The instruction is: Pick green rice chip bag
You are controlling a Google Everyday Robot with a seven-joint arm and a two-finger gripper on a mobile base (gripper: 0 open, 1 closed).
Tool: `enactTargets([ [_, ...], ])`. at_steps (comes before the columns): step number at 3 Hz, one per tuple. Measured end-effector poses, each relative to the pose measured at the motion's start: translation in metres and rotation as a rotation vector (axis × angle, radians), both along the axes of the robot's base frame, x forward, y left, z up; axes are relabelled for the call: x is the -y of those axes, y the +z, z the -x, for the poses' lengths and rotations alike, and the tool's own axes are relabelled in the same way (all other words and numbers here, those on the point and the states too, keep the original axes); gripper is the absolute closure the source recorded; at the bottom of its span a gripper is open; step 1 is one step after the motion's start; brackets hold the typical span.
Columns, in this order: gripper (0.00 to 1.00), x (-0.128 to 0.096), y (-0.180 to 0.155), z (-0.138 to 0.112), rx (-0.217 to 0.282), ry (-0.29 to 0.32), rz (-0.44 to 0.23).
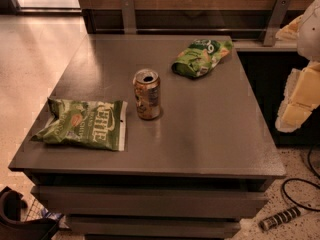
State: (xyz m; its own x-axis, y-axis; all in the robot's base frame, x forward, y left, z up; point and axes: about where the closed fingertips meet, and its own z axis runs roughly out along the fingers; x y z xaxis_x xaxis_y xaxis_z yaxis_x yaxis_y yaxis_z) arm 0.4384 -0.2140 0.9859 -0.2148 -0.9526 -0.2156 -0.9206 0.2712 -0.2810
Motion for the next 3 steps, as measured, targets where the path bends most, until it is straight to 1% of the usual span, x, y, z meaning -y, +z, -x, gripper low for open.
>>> enactTargets([
  [1,0.0,0.001,0.002,-0.001,0.006,-0.005,-0.008],
  [2,0.0,0.002,0.007,-0.022,0.014,-0.053,-0.041],
  [3,0.0,0.003,0.014,-0.066,0.025,-0.173,-0.148],
])
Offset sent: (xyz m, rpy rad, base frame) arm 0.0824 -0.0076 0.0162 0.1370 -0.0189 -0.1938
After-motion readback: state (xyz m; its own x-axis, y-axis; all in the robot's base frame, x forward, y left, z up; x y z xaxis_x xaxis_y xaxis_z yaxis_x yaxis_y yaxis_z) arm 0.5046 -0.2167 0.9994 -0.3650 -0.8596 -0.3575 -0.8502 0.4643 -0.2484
